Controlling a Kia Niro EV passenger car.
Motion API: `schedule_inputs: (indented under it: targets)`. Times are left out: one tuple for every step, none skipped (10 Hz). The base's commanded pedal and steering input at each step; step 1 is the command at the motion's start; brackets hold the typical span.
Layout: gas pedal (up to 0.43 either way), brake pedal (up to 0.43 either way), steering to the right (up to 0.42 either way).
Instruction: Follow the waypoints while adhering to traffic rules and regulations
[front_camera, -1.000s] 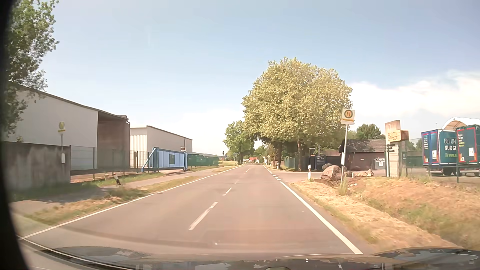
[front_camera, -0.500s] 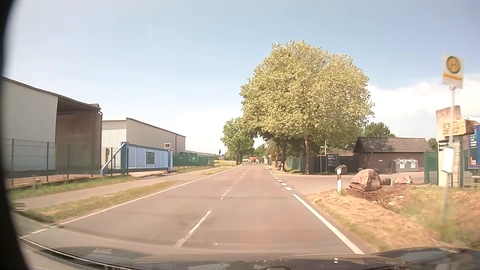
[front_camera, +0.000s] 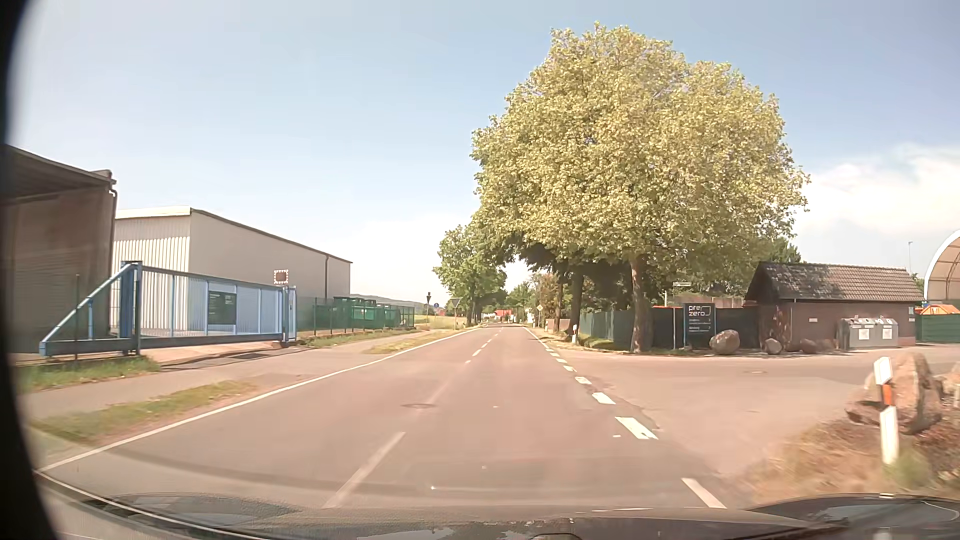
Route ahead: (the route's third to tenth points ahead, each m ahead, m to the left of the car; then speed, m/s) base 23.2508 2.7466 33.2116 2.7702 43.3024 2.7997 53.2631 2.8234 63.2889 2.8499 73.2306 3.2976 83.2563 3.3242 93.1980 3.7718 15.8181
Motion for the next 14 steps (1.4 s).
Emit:
schedule_inputs:
  targets:
    - [0.429, 0.000, 0.001]
    - [0.429, 0.000, 0.002]
    - [0.429, 0.000, 0.002]
    - [0.429, 0.000, 0.001]
    - [0.429, 0.000, 0.001]
    - [0.429, 0.000, 0.001]
    - [0.429, 0.000, 0.001]
    - [0.429, 0.000, 0.001]
    - [0.429, 0.000, 0.001]
    - [0.429, 0.000, 0.001]
    - [0.429, 0.000, 0.001]
    - [0.429, 0.000, 0.001]
    - [0.429, 0.000, 0.001]
    - [0.429, 0.000, 0.001]
